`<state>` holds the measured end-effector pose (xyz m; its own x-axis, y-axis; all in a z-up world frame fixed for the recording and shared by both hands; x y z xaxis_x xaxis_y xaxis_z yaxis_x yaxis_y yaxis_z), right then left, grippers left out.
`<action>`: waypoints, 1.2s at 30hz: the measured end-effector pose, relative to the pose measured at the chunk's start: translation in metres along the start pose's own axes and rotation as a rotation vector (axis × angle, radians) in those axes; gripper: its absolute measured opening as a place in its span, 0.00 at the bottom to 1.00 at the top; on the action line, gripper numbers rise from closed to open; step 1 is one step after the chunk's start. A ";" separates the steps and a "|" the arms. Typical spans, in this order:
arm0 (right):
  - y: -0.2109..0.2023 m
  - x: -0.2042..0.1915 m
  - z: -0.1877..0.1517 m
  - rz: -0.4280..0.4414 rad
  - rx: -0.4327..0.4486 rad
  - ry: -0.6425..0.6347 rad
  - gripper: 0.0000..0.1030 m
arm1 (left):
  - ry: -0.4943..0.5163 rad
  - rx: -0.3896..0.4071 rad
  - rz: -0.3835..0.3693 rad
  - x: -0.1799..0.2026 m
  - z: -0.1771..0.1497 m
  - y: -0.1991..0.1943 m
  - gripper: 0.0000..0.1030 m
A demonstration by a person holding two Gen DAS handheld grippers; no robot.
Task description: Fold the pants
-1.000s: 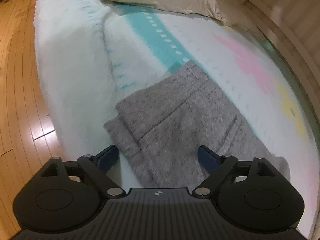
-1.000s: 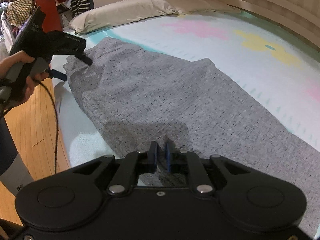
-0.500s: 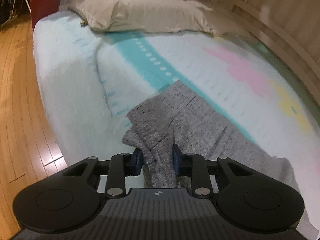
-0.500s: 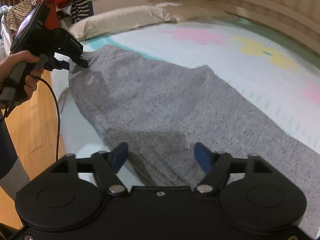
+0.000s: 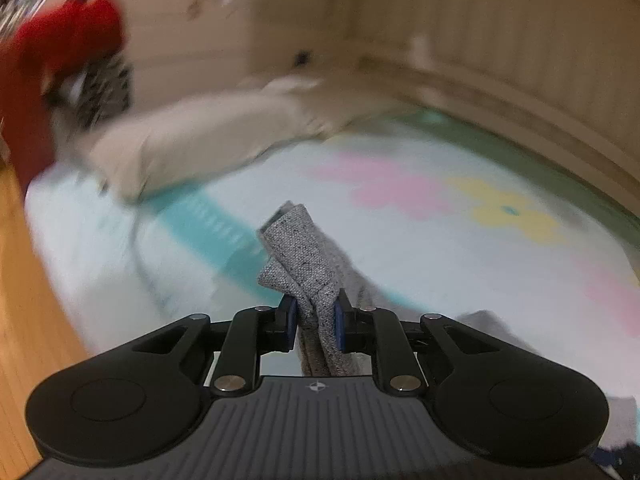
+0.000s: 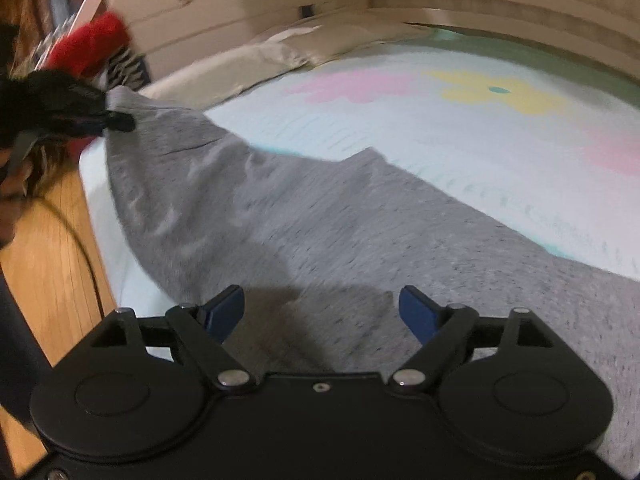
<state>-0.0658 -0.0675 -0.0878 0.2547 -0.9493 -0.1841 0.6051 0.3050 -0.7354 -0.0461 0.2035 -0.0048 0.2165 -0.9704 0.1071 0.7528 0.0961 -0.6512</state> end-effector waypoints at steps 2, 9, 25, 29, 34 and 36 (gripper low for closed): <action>-0.007 0.015 0.004 -0.009 0.014 0.070 0.83 | 0.067 0.042 -0.025 0.026 0.003 -0.015 0.16; -0.040 0.084 0.006 -0.141 0.061 0.251 0.83 | 0.296 0.113 -0.231 0.141 -0.020 -0.053 0.16; -0.100 0.178 -0.016 -0.263 0.188 0.583 0.84 | 0.623 -0.074 -0.499 0.249 -0.121 -0.035 0.42; -0.080 0.156 -0.012 -0.137 0.128 0.542 0.92 | 0.603 -0.006 -0.444 0.220 -0.087 -0.043 0.73; -0.052 0.133 -0.016 -0.083 0.038 0.478 0.98 | 0.587 -0.019 -0.300 0.190 -0.053 -0.013 0.74; -0.044 0.130 -0.019 -0.075 0.005 0.459 0.98 | 0.551 -0.087 -0.271 0.180 -0.043 0.005 0.74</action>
Point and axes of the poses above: each gripper's, at about its wrist camera, not at the fingertips, and y roughly the way its jaws point, x to its right, z to its top, the point moved 3 cm from there along y, roughly the way its jaws point, and after that the axes turned 4 degrees about -x, right-handed, at the moved point
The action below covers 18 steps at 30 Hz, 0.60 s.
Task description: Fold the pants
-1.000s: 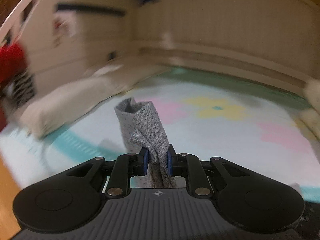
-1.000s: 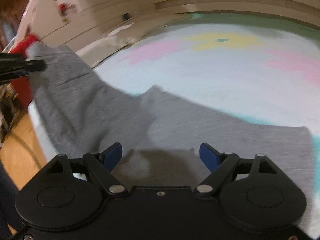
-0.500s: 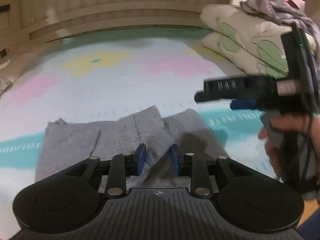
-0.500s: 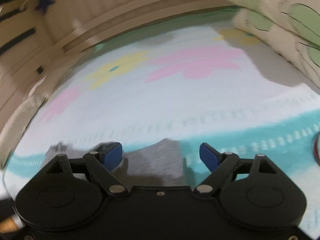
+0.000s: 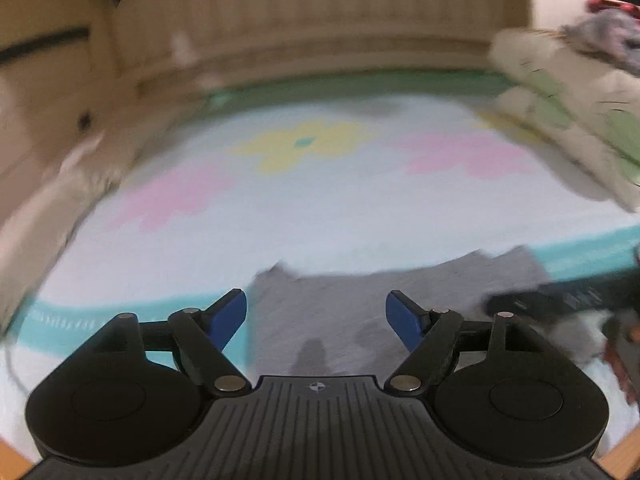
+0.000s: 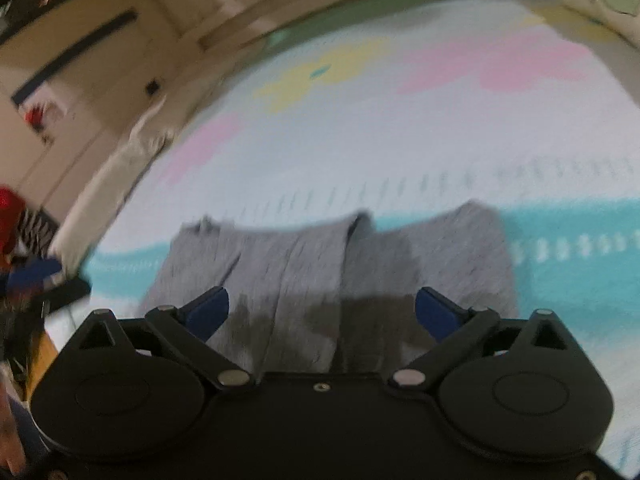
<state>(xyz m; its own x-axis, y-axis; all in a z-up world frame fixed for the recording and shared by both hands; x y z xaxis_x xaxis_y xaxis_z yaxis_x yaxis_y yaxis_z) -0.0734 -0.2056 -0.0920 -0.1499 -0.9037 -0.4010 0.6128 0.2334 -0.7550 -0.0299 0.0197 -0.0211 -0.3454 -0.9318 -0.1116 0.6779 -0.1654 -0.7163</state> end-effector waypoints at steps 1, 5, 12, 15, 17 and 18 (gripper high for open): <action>0.004 -0.001 -0.003 -0.005 -0.021 -0.006 0.98 | -0.037 -0.041 -0.004 -0.011 0.002 0.009 0.74; 0.017 -0.001 -0.016 0.004 -0.108 0.015 0.97 | -0.181 -0.123 -0.014 -0.045 -0.005 0.026 0.74; 0.022 -0.013 -0.015 0.080 -0.149 -0.011 0.55 | -0.340 -0.154 0.044 -0.083 -0.020 0.029 0.74; 0.015 -0.023 -0.007 0.074 -0.127 -0.016 0.29 | -0.321 -0.172 0.068 -0.087 -0.021 0.031 0.74; 0.005 -0.039 0.003 0.087 -0.093 -0.044 0.27 | -0.314 -0.190 0.083 -0.087 -0.023 0.031 0.74; -0.002 -0.048 0.009 0.112 -0.070 -0.049 0.27 | -0.313 -0.199 0.087 -0.087 -0.025 0.031 0.74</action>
Point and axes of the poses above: each gripper's, at about its wrist camera, not at the fingertips, and y roughly the way its jaws point, x to its right, z to its top, the point moved 3 cm from there along y, roughly the way its jaws point, and after that the axes turned 4 degrees about -x, right-handed, at the moved point
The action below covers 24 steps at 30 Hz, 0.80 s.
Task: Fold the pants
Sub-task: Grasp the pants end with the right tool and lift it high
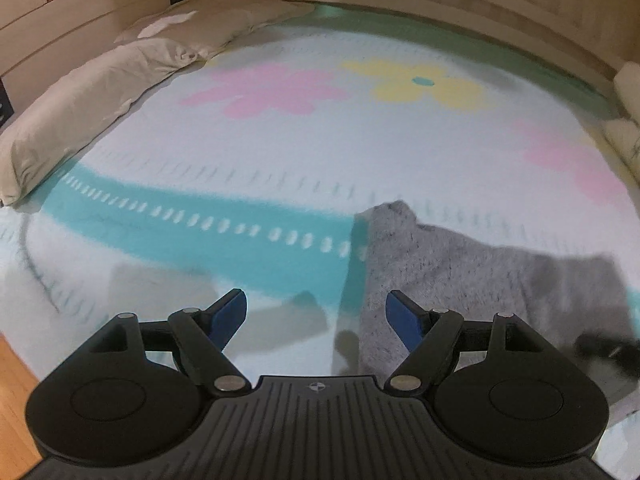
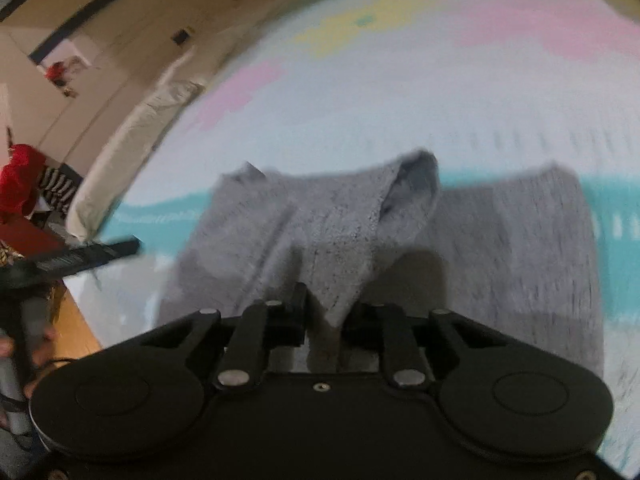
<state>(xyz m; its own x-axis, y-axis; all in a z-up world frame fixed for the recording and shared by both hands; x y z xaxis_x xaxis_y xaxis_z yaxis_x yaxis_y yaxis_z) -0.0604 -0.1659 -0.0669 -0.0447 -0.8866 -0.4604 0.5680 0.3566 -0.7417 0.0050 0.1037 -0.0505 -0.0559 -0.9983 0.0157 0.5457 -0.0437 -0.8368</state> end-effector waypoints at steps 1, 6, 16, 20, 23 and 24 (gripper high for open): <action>-0.005 -0.008 0.005 0.026 0.022 0.003 0.26 | -0.004 -0.006 0.005 -0.001 -0.001 -0.001 0.73; -0.028 -0.041 0.033 0.111 0.118 0.014 0.25 | 0.002 0.020 -0.015 -0.004 -0.012 -0.023 0.73; -0.015 -0.066 0.057 0.240 0.135 0.129 0.24 | 0.022 0.109 0.051 0.011 -0.093 -0.069 0.74; -0.015 -0.076 0.060 0.283 0.135 0.135 0.24 | 0.026 0.133 0.064 0.030 -0.113 -0.067 0.74; -0.018 -0.083 0.062 0.310 0.140 0.135 0.24 | 0.034 0.159 0.088 0.048 -0.119 -0.063 0.74; -0.020 -0.085 0.063 0.319 0.142 0.135 0.24 | 0.044 0.172 0.075 0.055 -0.122 -0.063 0.74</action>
Point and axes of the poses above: each gripper's, at about its wrist camera, not at the fingertips, and y roughly the way its jaws point, x to its right, z to its top, the point moved 3 cm from there along y, roughly the way its jaws point, and after that the axes turned 4 degrees about -x, right-handed, at the moved point
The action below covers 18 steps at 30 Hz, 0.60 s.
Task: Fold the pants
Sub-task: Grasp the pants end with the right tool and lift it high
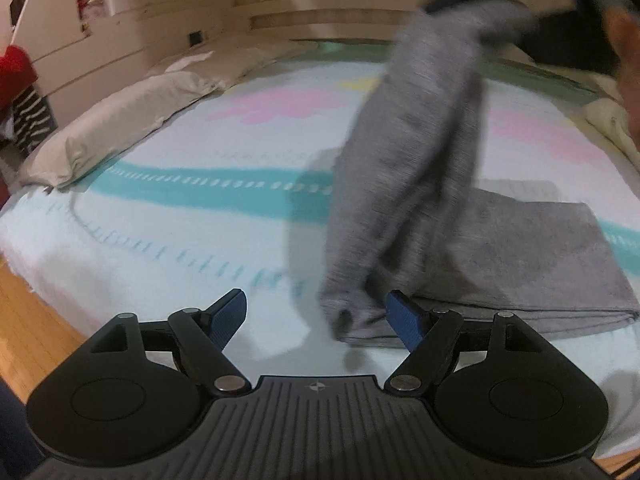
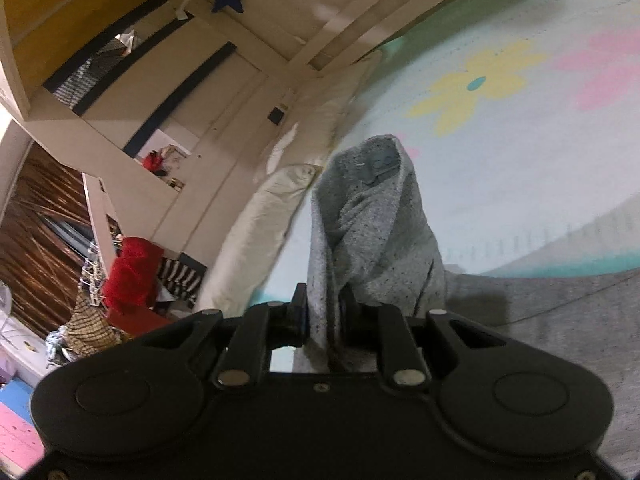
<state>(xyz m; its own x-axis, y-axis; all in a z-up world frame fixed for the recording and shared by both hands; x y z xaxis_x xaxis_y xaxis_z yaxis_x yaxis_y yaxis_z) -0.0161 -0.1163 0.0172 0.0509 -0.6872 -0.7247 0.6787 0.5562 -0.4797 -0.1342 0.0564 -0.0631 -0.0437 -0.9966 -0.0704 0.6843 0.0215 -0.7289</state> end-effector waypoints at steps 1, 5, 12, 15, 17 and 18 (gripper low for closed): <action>-0.001 -0.002 0.001 0.006 0.002 -0.006 0.24 | 0.009 0.018 -0.019 0.007 -0.003 -0.002 0.74; -0.005 -0.007 0.004 0.016 -0.001 -0.031 0.24 | 0.146 0.006 -0.102 0.037 -0.017 0.000 0.73; -0.012 0.001 0.006 0.006 -0.012 -0.016 0.24 | 0.371 0.104 -0.179 0.073 -0.016 0.003 0.73; -0.016 0.002 0.007 0.000 -0.011 -0.012 0.24 | 0.400 0.089 -0.223 0.081 -0.011 0.017 0.73; -0.020 0.005 0.008 0.005 -0.009 -0.011 0.24 | 0.423 0.105 -0.239 0.086 -0.006 0.021 0.73; -0.022 0.007 0.009 0.008 -0.008 -0.010 0.24 | 0.444 0.109 -0.243 0.090 -0.007 0.020 0.73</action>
<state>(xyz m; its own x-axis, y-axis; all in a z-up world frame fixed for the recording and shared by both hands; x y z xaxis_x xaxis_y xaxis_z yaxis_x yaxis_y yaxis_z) -0.0243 -0.1372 0.0270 0.0637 -0.6870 -0.7239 0.6720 0.5658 -0.4778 -0.1295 -0.0323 -0.0889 -0.4997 -0.8410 -0.2074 0.6869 -0.2389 -0.6863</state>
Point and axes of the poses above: each gripper's, at about its wrist camera, not at the fingertips, and y roughly the way its jaws point, x to its right, z to its top, the point moved 3 cm from there along y, roughly the way its jaws point, and after that the axes turned 4 degrees about -x, right-handed, at the moved point
